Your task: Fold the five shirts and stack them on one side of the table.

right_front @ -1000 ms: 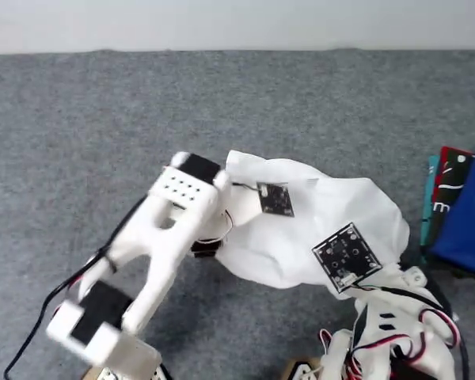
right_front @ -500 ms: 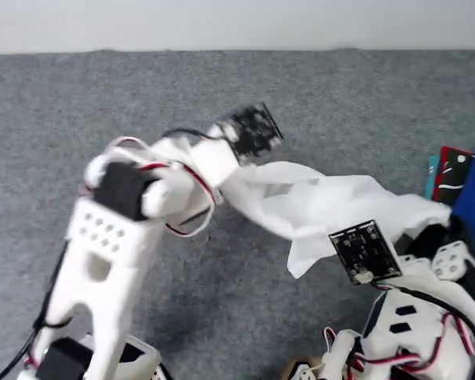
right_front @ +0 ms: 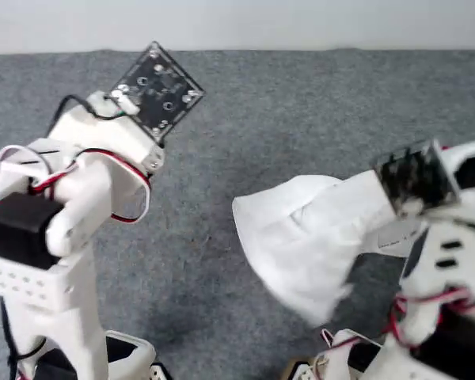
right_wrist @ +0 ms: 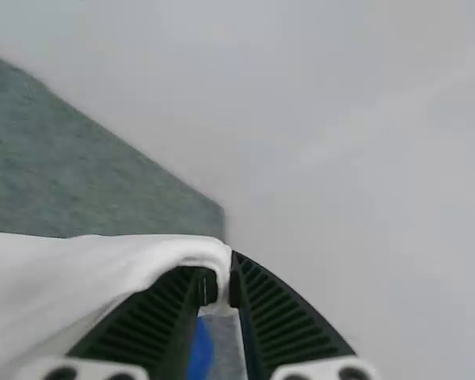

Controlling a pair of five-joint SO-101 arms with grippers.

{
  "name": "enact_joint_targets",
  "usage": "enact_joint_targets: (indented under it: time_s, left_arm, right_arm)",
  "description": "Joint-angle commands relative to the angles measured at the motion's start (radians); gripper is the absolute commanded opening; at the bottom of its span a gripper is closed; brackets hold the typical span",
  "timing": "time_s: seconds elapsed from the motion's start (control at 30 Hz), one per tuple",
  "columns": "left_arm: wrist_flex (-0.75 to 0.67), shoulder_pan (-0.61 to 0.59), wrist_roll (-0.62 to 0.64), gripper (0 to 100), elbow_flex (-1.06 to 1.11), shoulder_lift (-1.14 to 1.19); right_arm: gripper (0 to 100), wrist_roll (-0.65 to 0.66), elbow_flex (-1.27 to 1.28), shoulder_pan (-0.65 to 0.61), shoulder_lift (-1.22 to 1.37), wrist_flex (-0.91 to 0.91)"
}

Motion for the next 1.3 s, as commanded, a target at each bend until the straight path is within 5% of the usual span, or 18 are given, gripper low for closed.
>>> enact_joint_targets:
  time_s: [0.0, 0.33, 0.53, 1.03, 1.27]
  left_arm:
    - [0.015, -0.005, 0.044, 2, -0.042, -0.023]
    - [0.041, 0.219, 0.055, 2, 0.317, 0.048]
    - [-0.054, 0.318, 0.083, 2, 0.501, 0.167]
    - [-0.193, 0.551, 0.094, 3, 0.516, 0.548]
    - [-0.207, 0.632, 0.100, 17, 0.507, 0.667]
  right_arm:
    - [0.9, -0.048, -0.189, -0.067, 0.108, 0.139]
    - [0.9, -0.049, -0.081, -0.119, 0.153, 0.311]
    - [0.9, -0.051, 0.127, -0.027, 0.151, 0.285]
    - [0.9, -0.049, 0.333, 0.064, 0.151, 0.209]
    - [0.9, -0.051, 0.336, 0.064, 0.151, 0.209]
